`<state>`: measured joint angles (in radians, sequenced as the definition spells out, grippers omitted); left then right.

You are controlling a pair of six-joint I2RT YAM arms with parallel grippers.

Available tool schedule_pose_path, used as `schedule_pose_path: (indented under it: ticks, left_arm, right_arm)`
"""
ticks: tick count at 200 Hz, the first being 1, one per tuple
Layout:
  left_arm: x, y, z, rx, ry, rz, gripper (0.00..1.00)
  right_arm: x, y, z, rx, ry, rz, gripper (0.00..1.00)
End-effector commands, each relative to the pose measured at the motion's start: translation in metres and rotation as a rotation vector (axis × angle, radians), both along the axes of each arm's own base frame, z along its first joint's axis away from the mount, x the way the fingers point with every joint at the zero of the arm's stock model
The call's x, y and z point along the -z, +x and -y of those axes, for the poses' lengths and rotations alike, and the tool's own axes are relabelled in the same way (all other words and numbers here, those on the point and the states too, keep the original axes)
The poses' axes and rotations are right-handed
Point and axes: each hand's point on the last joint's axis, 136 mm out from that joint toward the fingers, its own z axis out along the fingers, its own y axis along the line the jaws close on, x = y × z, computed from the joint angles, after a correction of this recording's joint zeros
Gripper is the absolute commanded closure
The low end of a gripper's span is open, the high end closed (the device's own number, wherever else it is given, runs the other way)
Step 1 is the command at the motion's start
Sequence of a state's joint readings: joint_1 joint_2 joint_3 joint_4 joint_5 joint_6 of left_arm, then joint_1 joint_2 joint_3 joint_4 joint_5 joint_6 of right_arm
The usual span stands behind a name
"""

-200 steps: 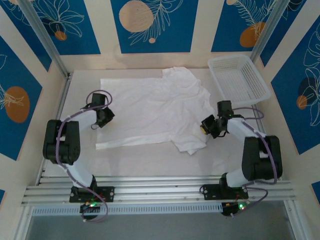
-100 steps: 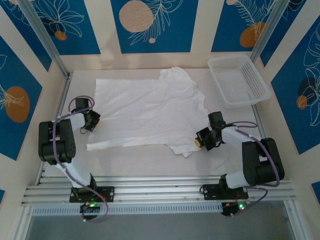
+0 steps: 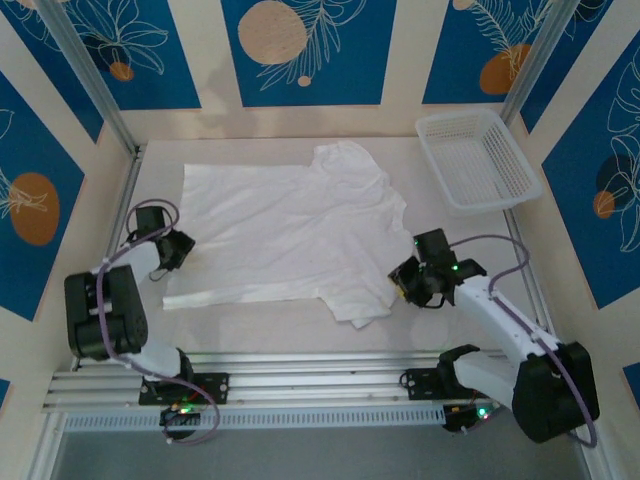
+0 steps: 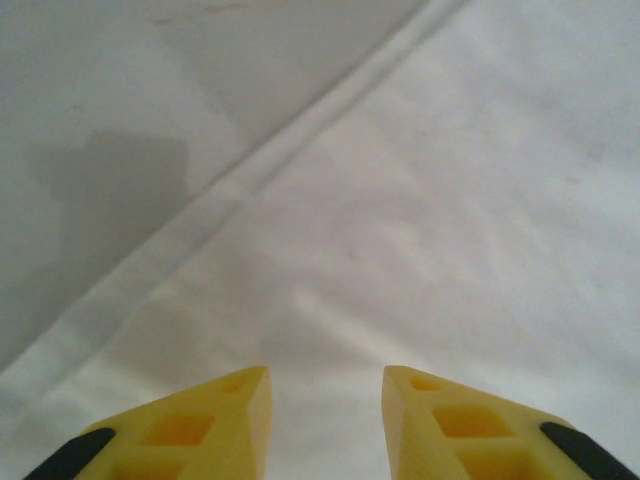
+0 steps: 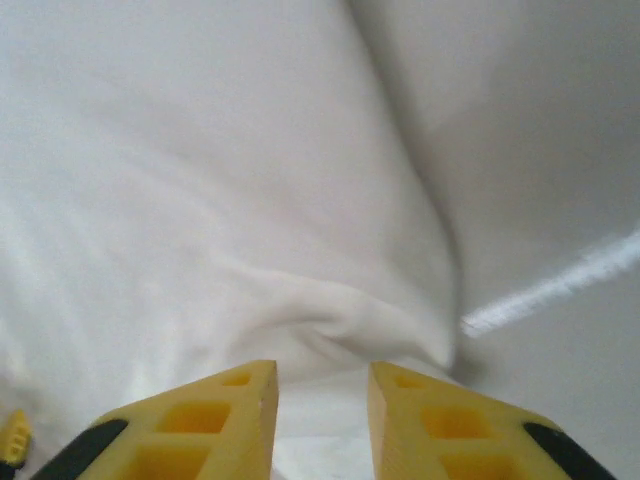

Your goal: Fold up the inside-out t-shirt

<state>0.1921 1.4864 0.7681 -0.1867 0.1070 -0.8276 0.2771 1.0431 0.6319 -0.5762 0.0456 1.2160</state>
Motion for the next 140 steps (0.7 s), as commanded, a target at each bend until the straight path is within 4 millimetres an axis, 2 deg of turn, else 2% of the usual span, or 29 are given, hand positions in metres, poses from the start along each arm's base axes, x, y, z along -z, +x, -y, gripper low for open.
schedule_pose_path:
  ticks: [1,19,41,87,109,140]
  left_arm:
    - [-0.039,-0.013,0.010,0.082,0.065,0.062,0.63]
    - [-0.055,-0.030,0.015,0.126,0.147,0.061,0.63]
    - [-0.064,-0.049,0.022,0.186,0.222,0.059,0.62]
    - [-0.046,-0.080,0.011,0.133,0.279,-0.034,0.60]
    - [-0.042,-0.083,0.011,0.119,0.268,-0.056,0.60]
    - [-0.042,-0.085,0.006,0.078,0.276,-0.064,0.58]
  right_arm:
    - [0.000,0.005,0.028,-0.005,-0.064,0.026,0.66]
    - [0.010,0.017,0.038,-0.016,-0.016,0.054,0.66]
    - [0.019,0.024,0.030,-0.090,0.052,0.061,0.64]
    - [0.041,0.009,0.010,-0.127,0.109,-0.019,0.63]
    - [0.052,-0.002,0.010,-0.120,0.095,-0.063,0.64]
    - [0.061,-0.007,0.009,-0.106,0.094,-0.086,0.66]
